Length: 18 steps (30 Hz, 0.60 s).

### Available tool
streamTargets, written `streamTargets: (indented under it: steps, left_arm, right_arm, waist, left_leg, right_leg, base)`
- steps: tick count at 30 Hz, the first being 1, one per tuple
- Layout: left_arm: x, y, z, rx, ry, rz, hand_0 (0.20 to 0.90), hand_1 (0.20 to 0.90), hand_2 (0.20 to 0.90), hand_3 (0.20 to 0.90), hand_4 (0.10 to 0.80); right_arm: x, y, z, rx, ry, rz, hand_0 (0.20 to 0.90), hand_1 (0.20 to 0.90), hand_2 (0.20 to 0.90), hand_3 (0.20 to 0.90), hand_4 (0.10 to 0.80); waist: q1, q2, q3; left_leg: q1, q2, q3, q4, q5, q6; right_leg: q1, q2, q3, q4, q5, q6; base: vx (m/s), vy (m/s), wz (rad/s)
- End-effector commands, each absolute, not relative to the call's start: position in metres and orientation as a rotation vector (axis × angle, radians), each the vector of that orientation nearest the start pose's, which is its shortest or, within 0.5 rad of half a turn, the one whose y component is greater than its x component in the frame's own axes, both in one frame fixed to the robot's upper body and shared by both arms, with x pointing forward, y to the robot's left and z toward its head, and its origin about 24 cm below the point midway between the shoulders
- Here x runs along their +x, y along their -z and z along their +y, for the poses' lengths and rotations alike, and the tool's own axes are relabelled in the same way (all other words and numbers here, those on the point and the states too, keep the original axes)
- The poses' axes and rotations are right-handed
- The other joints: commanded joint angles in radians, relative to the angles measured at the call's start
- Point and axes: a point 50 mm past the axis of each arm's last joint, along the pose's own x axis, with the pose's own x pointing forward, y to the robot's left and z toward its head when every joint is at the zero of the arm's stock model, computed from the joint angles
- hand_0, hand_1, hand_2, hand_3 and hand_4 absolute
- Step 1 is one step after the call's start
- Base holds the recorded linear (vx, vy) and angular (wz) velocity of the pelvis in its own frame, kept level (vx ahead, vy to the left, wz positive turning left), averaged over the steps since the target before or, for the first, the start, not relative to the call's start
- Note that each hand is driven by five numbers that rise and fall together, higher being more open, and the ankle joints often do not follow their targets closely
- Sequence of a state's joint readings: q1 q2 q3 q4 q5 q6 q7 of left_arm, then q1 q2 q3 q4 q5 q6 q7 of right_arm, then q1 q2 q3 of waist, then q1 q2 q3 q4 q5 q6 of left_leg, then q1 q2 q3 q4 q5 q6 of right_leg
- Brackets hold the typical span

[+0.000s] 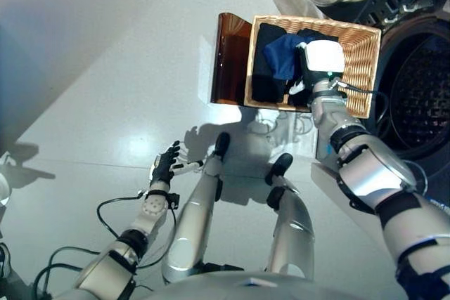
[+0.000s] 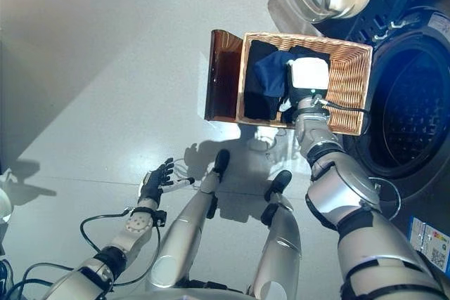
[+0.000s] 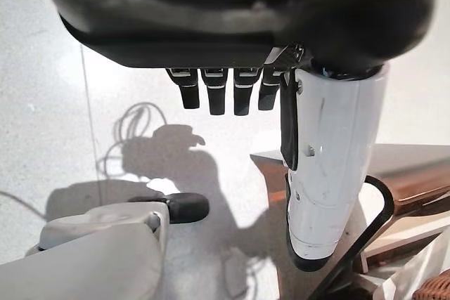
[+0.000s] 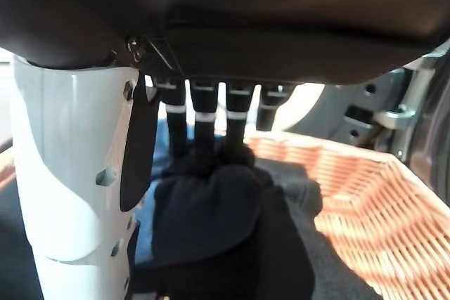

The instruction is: Pick up the clothes and place them into the washing machine

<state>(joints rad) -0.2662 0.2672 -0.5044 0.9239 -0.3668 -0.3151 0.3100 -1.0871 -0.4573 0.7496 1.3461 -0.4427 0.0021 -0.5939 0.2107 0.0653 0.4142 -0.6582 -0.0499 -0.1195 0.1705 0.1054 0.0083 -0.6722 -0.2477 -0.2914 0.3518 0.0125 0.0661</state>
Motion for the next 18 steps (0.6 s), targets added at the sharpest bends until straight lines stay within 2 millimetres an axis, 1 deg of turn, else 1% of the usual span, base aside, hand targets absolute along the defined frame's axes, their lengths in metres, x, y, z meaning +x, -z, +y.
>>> streamTargets:
  steps: [1,4,6,7,8,9,10,11,16,18]
  left_arm:
    - [0.249,0.065,0.183,0.228,-0.115,0.338,0.900,0.900,0.900,0.900,0.800]
    - [0.244,0.069,0.186,0.229,-0.129,0.355,0.900,0.900,0.900,0.900,0.800]
    - [0.241,0.071,0.186,0.229,-0.131,0.366,0.900,0.900,0.900,0.900,0.800]
    - [0.241,0.071,0.186,0.229,-0.131,0.366,0.900,0.900,0.900,0.900,0.800]
    - [0.240,0.073,0.187,0.227,-0.132,0.373,0.900,0.900,0.900,0.900,0.800]
    - [0.240,0.073,0.186,0.227,-0.133,0.375,0.900,0.900,0.900,0.900,0.800]
    - [0.237,0.077,0.188,0.231,-0.140,0.394,0.900,0.900,0.900,0.900,0.800]
    - [0.237,0.077,0.187,0.233,-0.140,0.394,0.900,0.900,0.900,0.900,0.800]
    - [0.231,0.082,0.190,0.242,-0.148,0.423,0.900,0.900,0.900,0.900,0.800]
    - [0.231,0.083,0.191,0.242,-0.149,0.430,0.900,0.900,0.900,0.900,0.800]
  right_arm:
    - [0.411,-0.192,-0.216,-1.438,0.467,-0.335,0.900,0.900,0.900,0.900,0.800]
    - [0.411,-0.185,-0.203,-1.442,0.418,-0.365,0.900,0.900,0.900,0.900,0.800]
    - [0.410,-0.177,-0.194,-1.422,0.380,-0.379,0.900,0.900,0.900,0.900,0.800]
    - [0.410,-0.177,-0.194,-1.422,0.380,-0.379,0.900,0.900,0.900,0.900,0.800]
    - [0.409,-0.175,-0.189,-1.413,0.364,-0.392,0.900,0.900,0.900,0.900,0.800]
    - [0.408,-0.173,-0.187,-1.407,0.357,-0.397,0.900,0.900,0.900,0.900,0.800]
    - [0.406,-0.165,-0.181,-1.404,0.325,-0.408,0.900,0.900,0.900,0.900,0.800]
    - [0.406,-0.164,-0.179,-1.400,0.321,-0.415,0.900,0.900,0.900,0.900,0.800]
    - [0.404,-0.155,-0.175,-1.402,0.302,-0.401,0.900,0.900,0.900,0.900,0.800]
    - [0.405,-0.156,-0.173,-1.407,0.301,-0.402,0.900,0.900,0.900,0.900,0.800]
  waist:
    - [0.003,-0.003,-0.003]
    - [-0.010,-0.010,-0.002]
    - [-0.022,-0.016,-0.004]
    - [-0.022,-0.016,-0.004]
    - [-0.027,-0.018,-0.004]
    - [-0.031,-0.016,-0.001]
    - [-0.042,-0.024,-0.005]
    - [-0.044,-0.023,-0.002]
    - [-0.049,-0.030,-0.007]
    - [-0.049,-0.031,-0.010]
  left_leg:
    - [0.024,-0.027,0.023,0.049,-0.094,-0.043]
    - [0.039,-0.021,0.030,0.044,-0.096,-0.043]
    - [0.046,-0.017,0.036,0.040,-0.094,-0.044]
    - [0.046,-0.017,0.036,0.039,-0.093,-0.044]
    - [0.050,-0.015,0.037,0.039,-0.092,-0.045]
    - [0.037,-0.016,0.039,0.036,-0.062,-0.041]
    - [0.055,-0.008,0.036,0.035,-0.087,-0.047]
    - [0.043,-0.008,0.039,0.032,-0.057,-0.043]
    - [0.044,-0.001,0.038,0.031,-0.054,-0.045]
    - [0.043,0.000,0.036,0.034,-0.054,-0.046]
  right_leg:
    - [0.126,0.000,0.020,-0.030,-0.045,0.038]
    - [0.137,0.008,0.024,-0.038,-0.041,0.037]
    - [0.143,0.012,0.025,-0.049,-0.035,0.038]
    - [0.144,0.012,0.025,-0.049,-0.035,0.038]
    - [0.147,0.014,0.026,-0.053,-0.034,0.038]
    - [0.142,0.014,0.016,-0.065,-0.006,0.030]
    - [0.155,0.021,0.025,-0.061,-0.032,0.038]
    - [0.149,0.021,0.015,-0.072,-0.005,0.029]
    - [0.146,0.027,0.014,-0.073,-0.006,0.027]
    - [0.143,0.027,0.012,-0.070,-0.008,0.026]
  base:
    - [0.000,0.000,0.00]
    - [-0.017,-0.008,-0.07]
    - [-0.021,-0.014,-0.05]
    - [-0.019,-0.016,-0.03]
    - [-0.107,0.015,-0.04]
    - [-0.043,-0.036,-0.05]
    - [-0.130,-0.006,-0.06]
    - [-0.035,-0.032,-0.02]
    - [-0.052,-0.022,-0.07]
    - [0.025,-0.039,-0.03]
